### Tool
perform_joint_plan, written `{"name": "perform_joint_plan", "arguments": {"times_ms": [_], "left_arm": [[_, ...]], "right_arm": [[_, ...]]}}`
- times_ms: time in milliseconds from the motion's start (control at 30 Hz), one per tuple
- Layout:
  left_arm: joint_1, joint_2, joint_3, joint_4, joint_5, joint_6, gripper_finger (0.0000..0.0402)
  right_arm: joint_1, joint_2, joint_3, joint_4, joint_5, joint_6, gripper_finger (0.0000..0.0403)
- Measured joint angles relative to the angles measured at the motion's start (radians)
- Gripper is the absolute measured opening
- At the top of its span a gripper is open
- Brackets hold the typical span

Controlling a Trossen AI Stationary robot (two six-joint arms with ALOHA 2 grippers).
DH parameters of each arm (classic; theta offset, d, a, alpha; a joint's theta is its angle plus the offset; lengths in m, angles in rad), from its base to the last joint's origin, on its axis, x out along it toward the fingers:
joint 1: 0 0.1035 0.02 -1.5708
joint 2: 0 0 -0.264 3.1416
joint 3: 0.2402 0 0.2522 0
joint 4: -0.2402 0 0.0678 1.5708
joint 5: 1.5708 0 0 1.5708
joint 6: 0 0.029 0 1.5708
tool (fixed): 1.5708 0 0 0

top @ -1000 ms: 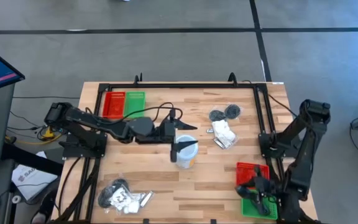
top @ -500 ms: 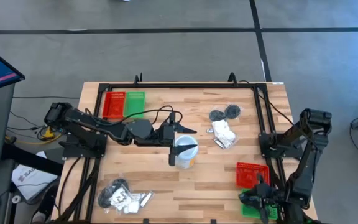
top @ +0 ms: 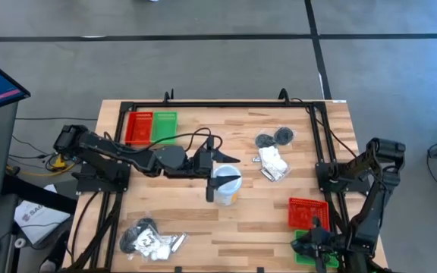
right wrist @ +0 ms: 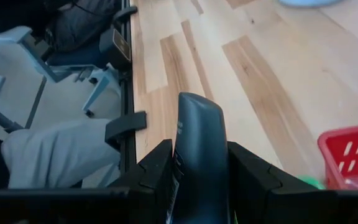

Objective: Pick & Place Travel size toiletries
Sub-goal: Put the gray deodorant bottle into the bottom green basket

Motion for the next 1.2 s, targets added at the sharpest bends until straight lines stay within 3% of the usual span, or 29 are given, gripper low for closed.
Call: {"name": "perform_joint_plan", "arguments": {"times_ms": [400,600,733,967,1200], "left_arm": [[0.0,0.0,0.0,0.0,0.0,0.0,0.0209],[0.0,0.0,0.0,0.0,0.0,0.0,0.0209],[0.0,0.001,0.0,0.0,0.0,0.0,0.0209],[0.0,0.001,0.0,0.0,0.0,0.0,0.0209],[0.0,0.001,0.0,0.0,0.0,0.0,0.0209]], "right_arm": [[0.002,0.003,0.0,-0.015,-0.064,0.012,0.0112],[0.004,0.004,0.0,-0.051,-0.118,0.065,0.0176],[0.007,0.004,0.0,-0.077,-0.13,0.094,0.0188],[0.009,-0.054,0.0,-0.099,-0.151,0.059,0.0149],[-0.002,-0.153,0.0,-0.213,-0.103,0.009,0.0097]]}}
